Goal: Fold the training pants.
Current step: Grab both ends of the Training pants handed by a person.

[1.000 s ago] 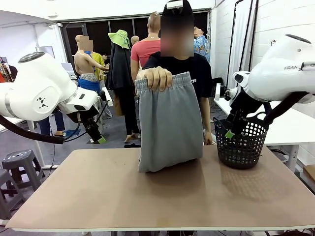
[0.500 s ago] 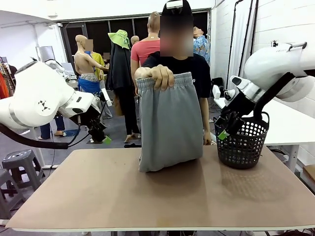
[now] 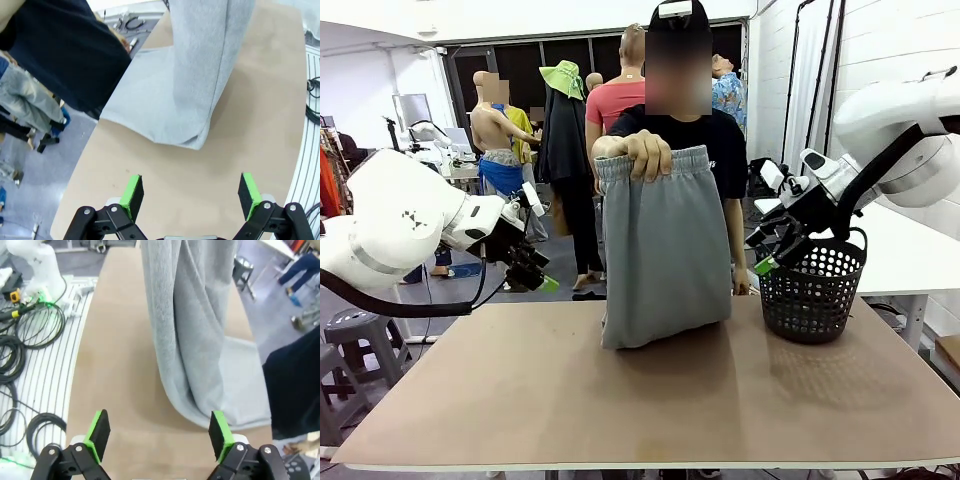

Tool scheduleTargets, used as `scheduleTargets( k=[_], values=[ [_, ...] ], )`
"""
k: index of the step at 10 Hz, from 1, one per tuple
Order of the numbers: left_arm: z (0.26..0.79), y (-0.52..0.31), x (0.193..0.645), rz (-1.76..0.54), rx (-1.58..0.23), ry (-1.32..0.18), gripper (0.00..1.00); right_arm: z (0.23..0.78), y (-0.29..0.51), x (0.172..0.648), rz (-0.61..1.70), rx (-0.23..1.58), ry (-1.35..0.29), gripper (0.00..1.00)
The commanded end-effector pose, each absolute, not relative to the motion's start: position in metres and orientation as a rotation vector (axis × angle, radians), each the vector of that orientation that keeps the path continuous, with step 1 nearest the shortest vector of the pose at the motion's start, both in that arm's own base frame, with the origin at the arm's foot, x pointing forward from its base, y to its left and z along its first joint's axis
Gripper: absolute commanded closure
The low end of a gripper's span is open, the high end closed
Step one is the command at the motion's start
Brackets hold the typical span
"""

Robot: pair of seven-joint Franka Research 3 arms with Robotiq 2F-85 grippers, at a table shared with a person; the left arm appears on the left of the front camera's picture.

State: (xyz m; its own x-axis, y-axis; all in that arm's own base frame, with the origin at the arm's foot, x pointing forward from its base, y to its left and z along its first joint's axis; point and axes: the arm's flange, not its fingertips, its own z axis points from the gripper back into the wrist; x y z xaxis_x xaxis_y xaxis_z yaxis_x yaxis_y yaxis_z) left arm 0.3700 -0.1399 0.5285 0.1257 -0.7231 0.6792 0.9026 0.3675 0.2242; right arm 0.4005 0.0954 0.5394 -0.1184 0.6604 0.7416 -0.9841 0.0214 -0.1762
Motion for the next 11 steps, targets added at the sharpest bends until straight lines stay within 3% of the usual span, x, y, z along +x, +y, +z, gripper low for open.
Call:
scheduleTargets(
  k=[1,3,4,5,7,9,11],
  values=[
    [0.519,-0.139,0.381,-1.274,-0.326,-0.893,0.0,0.533,0.097,0.408,1.549,0.579,-0.846,0.0],
    [0.525,-0.138,0.385,-1.308,-0.36,-0.899,0.0,0.535,0.1,0.408,1.543,0.56,-0.84,0.0],
    [0.529,-0.142,0.372,-1.267,-0.298,-0.865,0.0,0.541,0.097,0.4,1.505,0.469,-0.807,0.0],
    [0.529,-0.142,0.372,-1.267,-0.298,-0.865,0.0,0.532,0.099,0.404,1.533,0.563,-0.843,0.0],
    [0.53,-0.141,0.373,-1.285,-0.3,-0.882,0.0,0.533,0.098,0.403,1.53,0.528,-0.827,0.0],
    [0.52,-0.139,0.396,-1.285,-0.457,-0.994,0.0,0.528,0.106,0.42,1.48,0.648,-0.956,0.0],
    [0.512,-0.143,0.401,-1.293,-0.557,-1.018,0.0,0.521,0.109,0.422,1.488,0.745,-0.931,0.0]
  ],
)
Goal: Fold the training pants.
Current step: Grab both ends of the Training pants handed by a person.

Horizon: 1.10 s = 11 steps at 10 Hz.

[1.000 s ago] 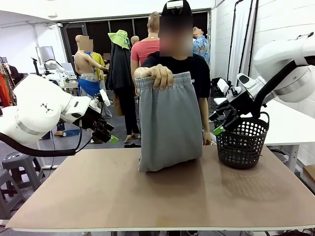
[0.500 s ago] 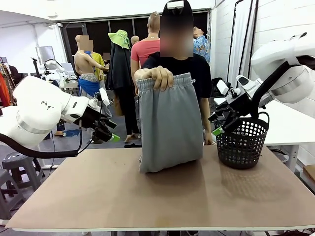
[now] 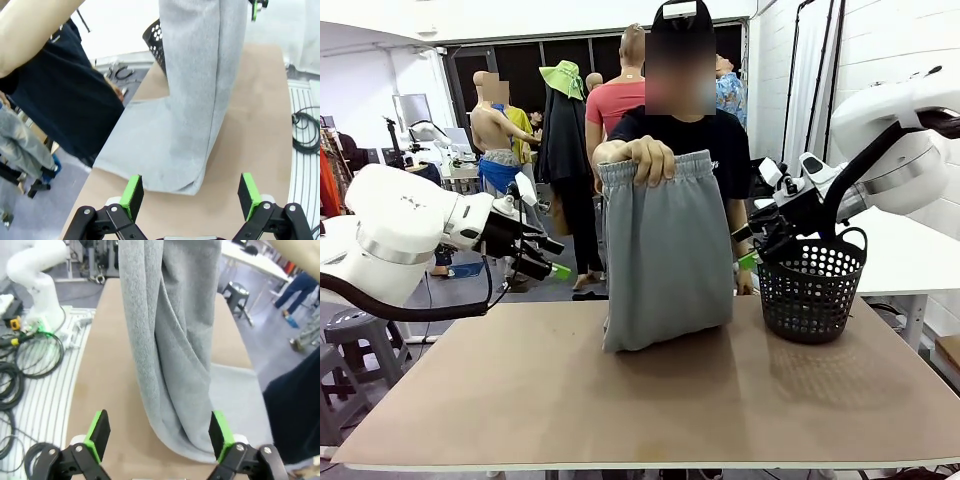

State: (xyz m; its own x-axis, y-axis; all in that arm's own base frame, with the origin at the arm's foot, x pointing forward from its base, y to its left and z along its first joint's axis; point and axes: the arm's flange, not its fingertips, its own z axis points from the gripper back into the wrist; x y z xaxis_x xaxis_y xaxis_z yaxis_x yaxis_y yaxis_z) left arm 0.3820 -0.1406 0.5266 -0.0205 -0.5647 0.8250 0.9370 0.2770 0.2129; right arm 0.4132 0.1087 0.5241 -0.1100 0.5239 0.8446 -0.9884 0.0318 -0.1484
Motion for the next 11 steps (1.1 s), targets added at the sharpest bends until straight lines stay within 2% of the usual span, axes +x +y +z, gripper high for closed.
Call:
scheduleTargets(
  k=[1,4,9,11],
  values=[
    [0.508,-0.145,0.403,-1.302,-0.588,-1.029,0.0,0.519,0.108,0.423,1.494,0.792,-0.923,0.0],
    [0.497,-0.156,0.407,-1.4,-0.619,-1.082,0.0,0.52,0.107,0.417,1.518,0.862,-0.936,0.0],
    [0.498,-0.165,0.407,-1.386,-0.609,-1.193,0.0,0.516,0.115,0.41,1.521,0.929,-1.129,0.0],
    [0.501,-0.17,0.408,-1.411,-0.677,-1.199,0.0,0.515,0.117,0.412,1.521,0.941,-1.118,0.0]
  ],
)
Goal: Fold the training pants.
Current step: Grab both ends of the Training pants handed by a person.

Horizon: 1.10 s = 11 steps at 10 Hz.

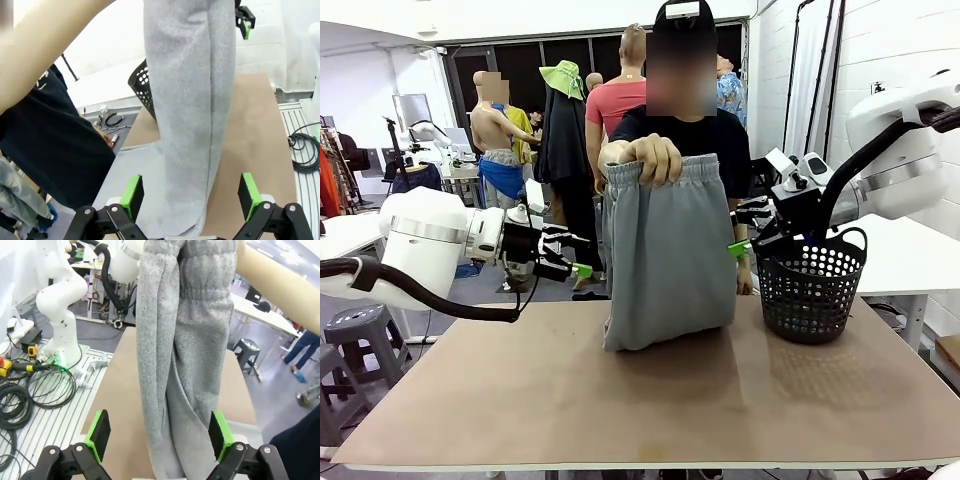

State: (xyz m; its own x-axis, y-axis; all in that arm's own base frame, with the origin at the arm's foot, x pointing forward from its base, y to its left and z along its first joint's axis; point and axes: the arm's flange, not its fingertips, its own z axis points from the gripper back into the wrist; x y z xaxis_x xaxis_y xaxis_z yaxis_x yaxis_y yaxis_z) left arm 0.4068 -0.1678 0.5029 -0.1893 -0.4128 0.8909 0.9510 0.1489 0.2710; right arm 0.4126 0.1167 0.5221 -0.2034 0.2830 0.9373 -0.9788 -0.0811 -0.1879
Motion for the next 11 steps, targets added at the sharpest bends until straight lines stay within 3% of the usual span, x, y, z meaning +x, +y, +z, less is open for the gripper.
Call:
scheduleTargets(
  k=[1,11],
  values=[
    [0.504,-0.175,0.405,-1.425,-0.71,-1.2,0.0,0.516,0.117,0.409,1.517,0.943,-1.112,0.0],
    [0.519,-0.221,0.407,-1.351,-0.819,-1.298,0.0,0.53,0.124,0.4,1.514,1.0,-1.26,0.0]
  ],
)
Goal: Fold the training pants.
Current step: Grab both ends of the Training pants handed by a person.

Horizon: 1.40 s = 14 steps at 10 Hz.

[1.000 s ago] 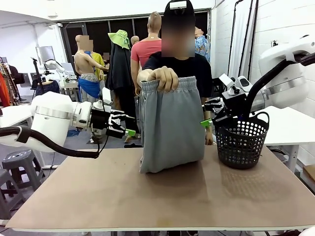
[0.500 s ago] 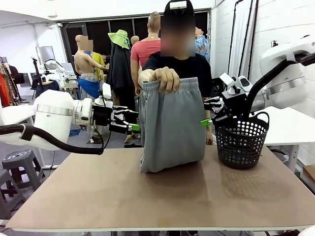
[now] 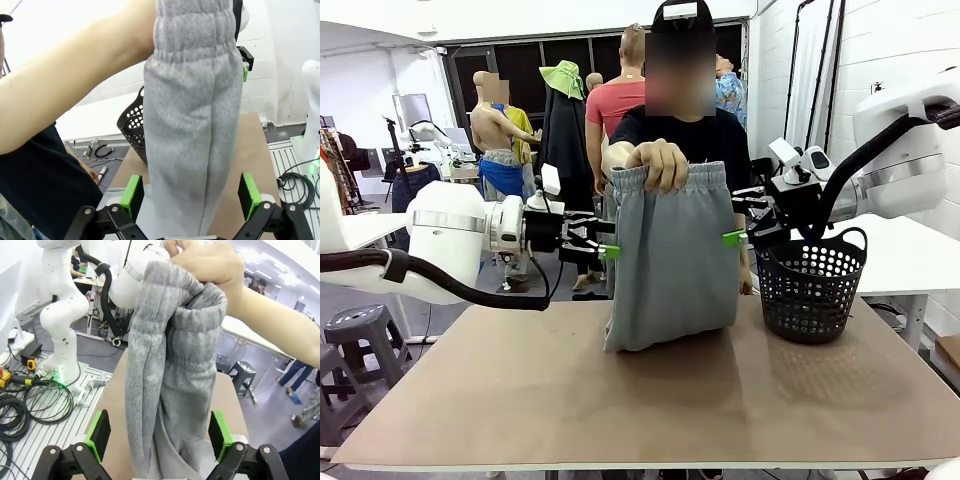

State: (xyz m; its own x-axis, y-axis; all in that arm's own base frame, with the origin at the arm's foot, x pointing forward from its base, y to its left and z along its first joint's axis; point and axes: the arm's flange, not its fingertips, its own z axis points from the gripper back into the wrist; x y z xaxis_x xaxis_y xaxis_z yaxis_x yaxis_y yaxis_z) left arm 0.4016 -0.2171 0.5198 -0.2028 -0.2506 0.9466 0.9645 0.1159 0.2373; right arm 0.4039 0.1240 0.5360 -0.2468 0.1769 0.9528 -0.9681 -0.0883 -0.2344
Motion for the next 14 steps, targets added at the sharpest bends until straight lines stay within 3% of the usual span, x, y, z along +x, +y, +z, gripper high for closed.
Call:
scheduleTargets(
  k=[1,14],
  values=[
    [0.518,-0.225,0.408,-1.343,-0.839,-1.292,0.0,0.53,0.125,0.4,1.508,1.009,-1.274,0.0],
    [0.521,-0.273,0.413,-1.293,-0.946,-1.293,0.0,0.526,0.145,0.4,1.415,1.083,-1.276,0.0]
  ],
)
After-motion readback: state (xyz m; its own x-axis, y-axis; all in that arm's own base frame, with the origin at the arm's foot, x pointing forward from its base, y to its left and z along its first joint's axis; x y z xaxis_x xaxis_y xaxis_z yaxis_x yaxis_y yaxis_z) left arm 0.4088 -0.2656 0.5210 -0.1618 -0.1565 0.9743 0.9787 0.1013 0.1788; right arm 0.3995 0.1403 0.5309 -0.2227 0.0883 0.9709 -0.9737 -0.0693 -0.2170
